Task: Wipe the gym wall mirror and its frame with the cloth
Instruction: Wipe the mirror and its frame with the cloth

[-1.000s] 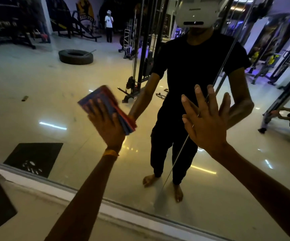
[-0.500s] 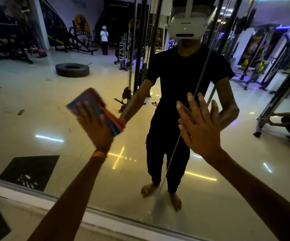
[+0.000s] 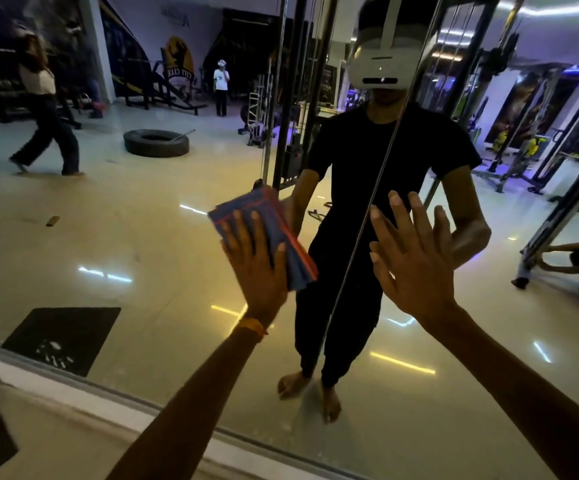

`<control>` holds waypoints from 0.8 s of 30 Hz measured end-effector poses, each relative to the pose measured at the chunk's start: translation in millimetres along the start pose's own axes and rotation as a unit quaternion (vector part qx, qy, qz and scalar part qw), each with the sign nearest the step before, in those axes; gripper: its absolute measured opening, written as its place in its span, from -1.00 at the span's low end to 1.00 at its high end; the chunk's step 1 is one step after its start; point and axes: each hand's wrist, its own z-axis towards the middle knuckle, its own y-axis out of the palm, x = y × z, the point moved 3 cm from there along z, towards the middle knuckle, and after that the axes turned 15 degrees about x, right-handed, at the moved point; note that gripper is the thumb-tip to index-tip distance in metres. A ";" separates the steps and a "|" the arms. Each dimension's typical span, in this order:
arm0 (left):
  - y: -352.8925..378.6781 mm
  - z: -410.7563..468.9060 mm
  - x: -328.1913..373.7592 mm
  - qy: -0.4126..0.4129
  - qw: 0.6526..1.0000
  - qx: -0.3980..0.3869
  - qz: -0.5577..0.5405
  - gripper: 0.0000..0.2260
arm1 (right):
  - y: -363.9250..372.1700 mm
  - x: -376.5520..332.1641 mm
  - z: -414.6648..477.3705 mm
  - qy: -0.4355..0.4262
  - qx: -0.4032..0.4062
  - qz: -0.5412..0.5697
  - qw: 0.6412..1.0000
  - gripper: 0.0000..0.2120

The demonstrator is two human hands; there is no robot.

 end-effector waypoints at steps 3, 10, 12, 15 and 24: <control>-10.9 22.5 -47.6 -0.178 0.980 0.078 0.032 -0.33 | -5.8 7.1 -7.7 -0.011 -0.001 0.009 1.000 -0.44; 23.8 -45.1 74.9 -0.058 0.998 -0.030 0.004 -0.35 | -12.6 23.7 -21.9 -0.047 0.001 0.003 0.999 -0.42; 18.7 -39.7 57.9 -0.032 0.999 -0.030 0.003 -0.36 | -12.3 27.6 -20.4 -0.068 0.000 0.000 0.998 -0.43; -0.9 -25.6 -5.7 -0.112 0.993 -0.001 0.021 -0.32 | -13.2 29.7 -21.2 -0.073 -0.014 -0.011 0.997 -0.42; 28.4 -73.6 99.8 -0.104 0.994 -0.018 0.004 -0.37 | -12.4 28.0 -19.6 -0.100 -0.031 -0.055 0.993 -0.41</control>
